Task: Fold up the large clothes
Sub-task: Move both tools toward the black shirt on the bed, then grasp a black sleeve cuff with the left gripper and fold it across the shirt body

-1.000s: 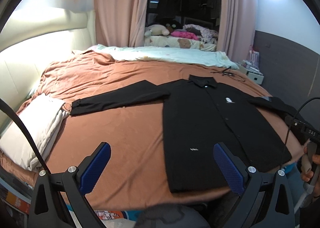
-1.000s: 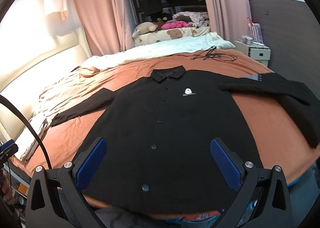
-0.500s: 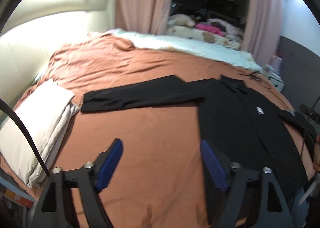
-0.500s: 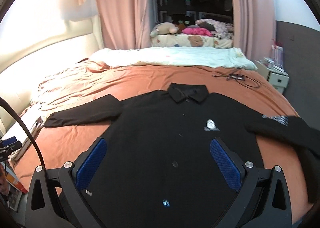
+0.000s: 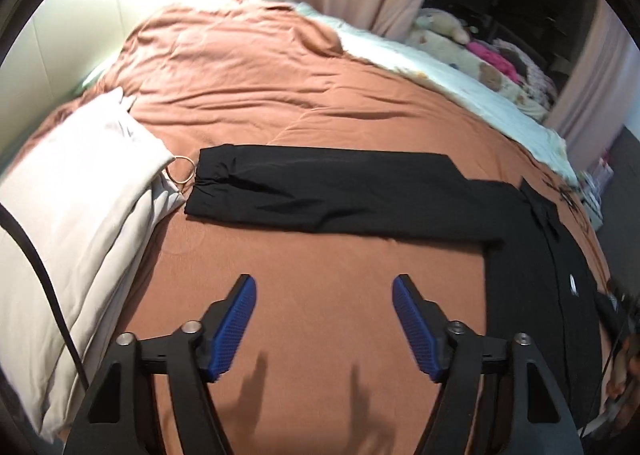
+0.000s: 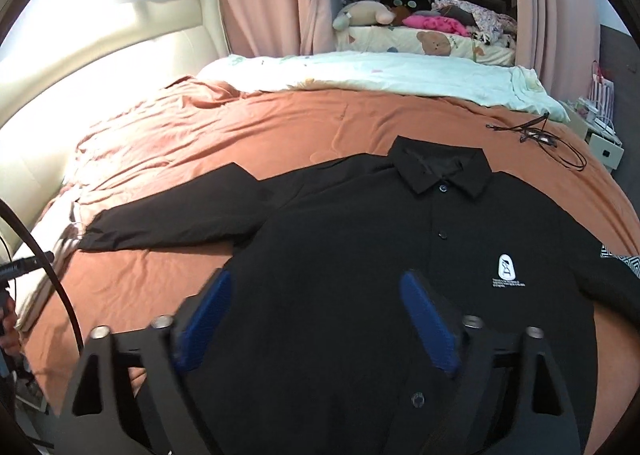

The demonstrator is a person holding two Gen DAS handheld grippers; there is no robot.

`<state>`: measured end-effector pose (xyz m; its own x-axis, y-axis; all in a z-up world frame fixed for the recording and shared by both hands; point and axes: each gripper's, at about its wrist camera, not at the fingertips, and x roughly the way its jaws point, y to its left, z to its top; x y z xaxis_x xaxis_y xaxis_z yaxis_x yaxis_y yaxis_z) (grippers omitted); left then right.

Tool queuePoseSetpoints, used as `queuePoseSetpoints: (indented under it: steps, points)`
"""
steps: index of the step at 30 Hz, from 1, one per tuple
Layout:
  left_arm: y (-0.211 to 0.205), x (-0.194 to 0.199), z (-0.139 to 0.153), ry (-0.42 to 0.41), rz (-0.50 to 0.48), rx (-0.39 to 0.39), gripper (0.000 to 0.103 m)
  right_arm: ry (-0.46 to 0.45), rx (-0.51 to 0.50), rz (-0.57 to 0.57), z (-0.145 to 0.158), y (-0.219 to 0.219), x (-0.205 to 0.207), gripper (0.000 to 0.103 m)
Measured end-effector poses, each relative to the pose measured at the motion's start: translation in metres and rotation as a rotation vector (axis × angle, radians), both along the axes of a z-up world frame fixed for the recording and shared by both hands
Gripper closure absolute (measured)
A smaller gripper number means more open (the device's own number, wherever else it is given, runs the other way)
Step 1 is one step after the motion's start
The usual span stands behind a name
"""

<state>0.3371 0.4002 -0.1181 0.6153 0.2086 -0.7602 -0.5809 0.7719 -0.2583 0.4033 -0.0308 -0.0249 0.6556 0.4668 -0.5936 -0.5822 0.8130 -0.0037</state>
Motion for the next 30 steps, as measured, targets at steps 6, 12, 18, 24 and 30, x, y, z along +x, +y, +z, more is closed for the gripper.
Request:
queuePoseSetpoints:
  steps: [6, 12, 18, 24, 30]
  points:
    - [0.043, 0.029, -0.027, 0.028, 0.094, -0.093, 0.036, 0.040, 0.007, 0.020, -0.009, 0.029, 0.035, 0.030]
    - [0.068, 0.046, -0.055, 0.053, 0.199, -0.173, 0.036, 0.109, 0.035, 0.066, -0.024, 0.049, 0.063, 0.043]
    - [0.094, 0.059, -0.082, 0.063, 0.279, -0.236, 0.038, 0.189, 0.052, 0.058, -0.042, 0.061, 0.093, 0.056]
    - [0.110, 0.067, -0.081, 0.072, 0.346, -0.233, 0.097, 0.270, 0.083, 0.065, -0.054, 0.080, 0.127, 0.067]
    - [0.100, 0.077, -0.026, 0.010, 0.276, -0.127, 0.100, 0.351, 0.104, 0.052, -0.076, 0.110, 0.154, 0.070]
